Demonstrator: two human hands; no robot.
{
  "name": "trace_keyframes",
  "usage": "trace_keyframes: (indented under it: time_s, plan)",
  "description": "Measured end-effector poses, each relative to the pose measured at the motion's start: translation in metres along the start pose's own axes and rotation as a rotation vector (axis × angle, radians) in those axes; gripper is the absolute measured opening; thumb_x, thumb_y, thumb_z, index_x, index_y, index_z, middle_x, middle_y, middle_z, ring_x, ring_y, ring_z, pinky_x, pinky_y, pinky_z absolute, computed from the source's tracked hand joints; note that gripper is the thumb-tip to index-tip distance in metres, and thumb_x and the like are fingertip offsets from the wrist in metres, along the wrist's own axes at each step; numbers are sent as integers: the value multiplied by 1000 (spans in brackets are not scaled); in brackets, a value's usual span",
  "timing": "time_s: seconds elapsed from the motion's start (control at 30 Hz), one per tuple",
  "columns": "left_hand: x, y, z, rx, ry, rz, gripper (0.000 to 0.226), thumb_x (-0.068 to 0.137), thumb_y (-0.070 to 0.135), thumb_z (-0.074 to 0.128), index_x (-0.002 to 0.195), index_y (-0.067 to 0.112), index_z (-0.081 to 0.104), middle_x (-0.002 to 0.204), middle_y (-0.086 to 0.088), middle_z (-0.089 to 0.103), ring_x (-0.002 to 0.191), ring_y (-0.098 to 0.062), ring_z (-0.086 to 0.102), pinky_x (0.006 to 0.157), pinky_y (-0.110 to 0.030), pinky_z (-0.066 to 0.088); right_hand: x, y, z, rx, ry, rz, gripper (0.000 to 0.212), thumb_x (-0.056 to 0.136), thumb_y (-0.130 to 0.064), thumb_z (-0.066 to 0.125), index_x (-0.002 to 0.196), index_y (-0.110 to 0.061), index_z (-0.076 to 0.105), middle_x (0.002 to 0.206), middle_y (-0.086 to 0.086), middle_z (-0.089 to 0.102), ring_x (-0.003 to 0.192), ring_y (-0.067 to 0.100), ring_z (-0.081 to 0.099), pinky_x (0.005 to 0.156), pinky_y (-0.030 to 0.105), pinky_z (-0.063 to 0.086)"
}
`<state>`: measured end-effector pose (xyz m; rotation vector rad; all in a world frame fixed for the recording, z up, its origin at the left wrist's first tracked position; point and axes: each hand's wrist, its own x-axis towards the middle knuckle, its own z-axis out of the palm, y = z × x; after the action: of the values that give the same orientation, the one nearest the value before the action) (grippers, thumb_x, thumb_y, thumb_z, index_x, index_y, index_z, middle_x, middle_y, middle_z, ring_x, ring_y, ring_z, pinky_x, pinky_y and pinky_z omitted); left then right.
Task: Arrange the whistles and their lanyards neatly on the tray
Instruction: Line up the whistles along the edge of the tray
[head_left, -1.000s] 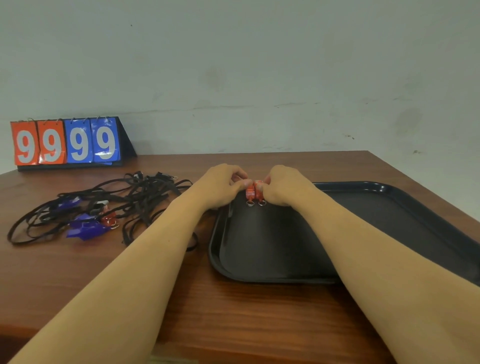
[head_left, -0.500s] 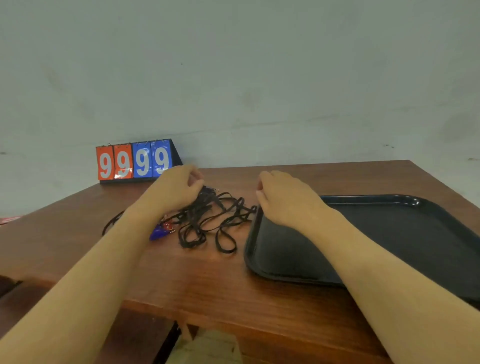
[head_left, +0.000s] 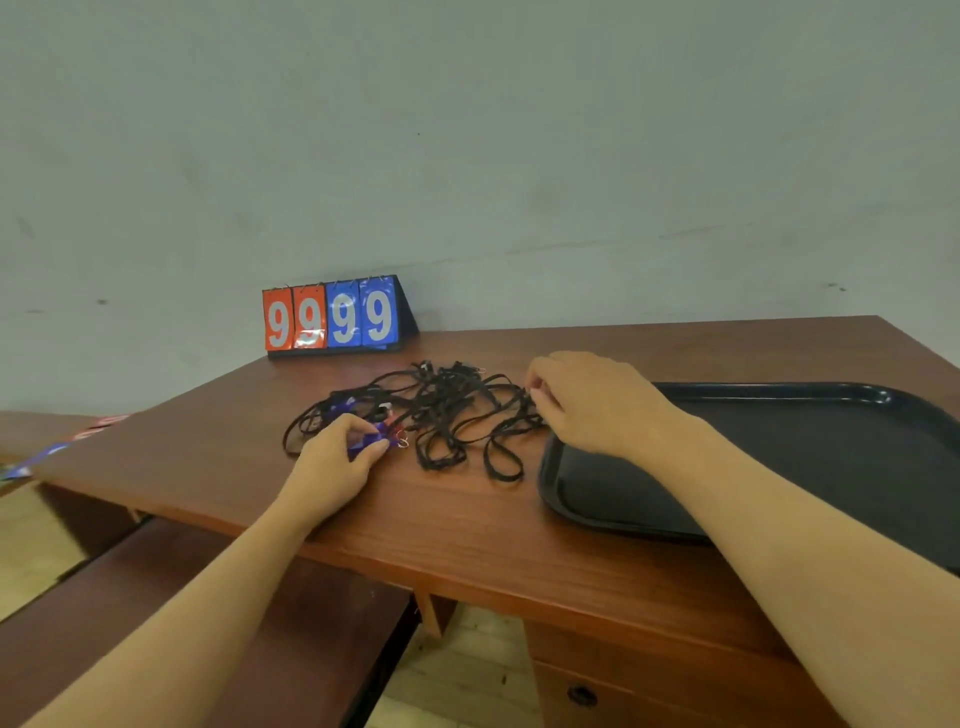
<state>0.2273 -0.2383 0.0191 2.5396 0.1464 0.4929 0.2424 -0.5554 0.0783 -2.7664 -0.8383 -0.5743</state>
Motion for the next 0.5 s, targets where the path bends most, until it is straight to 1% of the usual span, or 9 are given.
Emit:
trace_keyframes:
  time_s: [0.03, 0.1, 0.17, 0.2, 0.27, 0.33, 0.4, 0.43, 0.5]
  plan:
    - [-1, -1, -1, -82, 31, -1, 18, 95, 36, 66, 110, 27, 61, 106, 10, 69, 102, -9, 62, 94, -34, 51, 1, 0, 2, 0, -3, -5, 22, 103, -34, 40, 115, -26, 57, 105, -5, 60, 91, 15, 58, 78, 40, 57]
    - [-5, -3, -4, -290, 93, -19, 16, 100, 31, 60, 114, 24, 60, 98, 7, 74, 99, -11, 66, 92, -36, 51, 1, -1, 4, -2, -22, -16, 23, 103, -35, 40, 115, -26, 57, 106, -6, 61, 91, 14, 58, 77, 40, 57]
    - [-6, -4, -9, -523, 135, -90, 16, 105, 26, 50, 120, 25, 57, 95, 0, 73, 91, -16, 66, 85, -36, 52, 1, -2, 5, 0, -34, -24, 23, 103, -35, 39, 117, -27, 56, 106, -7, 61, 91, 13, 57, 76, 37, 55]
    - [-5, -6, -10, -602, 161, -133, 16, 107, 25, 46, 120, 27, 57, 93, -2, 71, 86, -17, 64, 82, -35, 51, 1, -3, 4, 3, -35, -27, 23, 103, -34, 39, 118, -28, 56, 105, -9, 60, 90, 11, 55, 75, 34, 53]
    - [1, -11, -12, -673, 207, -209, 25, 109, 27, 38, 111, 21, 62, 84, -3, 63, 76, -18, 56, 72, -34, 48, 2, -5, 4, 22, -21, -22, 21, 103, -34, 42, 118, -29, 56, 98, -15, 56, 84, 4, 51, 71, 29, 48]
    - [5, -14, -11, -719, 214, -281, 32, 110, 30, 34, 105, 15, 62, 80, -4, 57, 70, -17, 51, 68, -35, 46, 10, -15, 5, 55, -40, -23, 20, 102, -35, 46, 118, -29, 57, 94, -17, 54, 83, 2, 49, 73, 27, 46]
    - [7, -14, -10, -749, 219, -316, 31, 110, 31, 33, 98, 17, 58, 81, -5, 57, 67, -16, 50, 66, -35, 47, 28, -34, 13, 66, -102, -49, 22, 101, -36, 50, 118, -28, 61, 102, -12, 62, 93, 7, 57, 82, 30, 51]
    - [7, -13, -10, -754, 221, -315, 28, 110, 31, 34, 99, 19, 57, 82, -5, 58, 66, -15, 51, 66, -34, 47, 41, -46, 19, 86, -140, -52, 23, 101, -35, 51, 119, -26, 62, 106, -9, 65, 95, 10, 60, 85, 30, 53]
    - [7, -10, -11, -765, 225, -302, 21, 109, 30, 37, 108, 21, 56, 86, -4, 63, 69, -14, 55, 68, -34, 50, 69, -70, 32, 144, -187, -26, 24, 102, -31, 50, 121, -24, 63, 115, -5, 67, 99, 13, 62, 86, 28, 51]
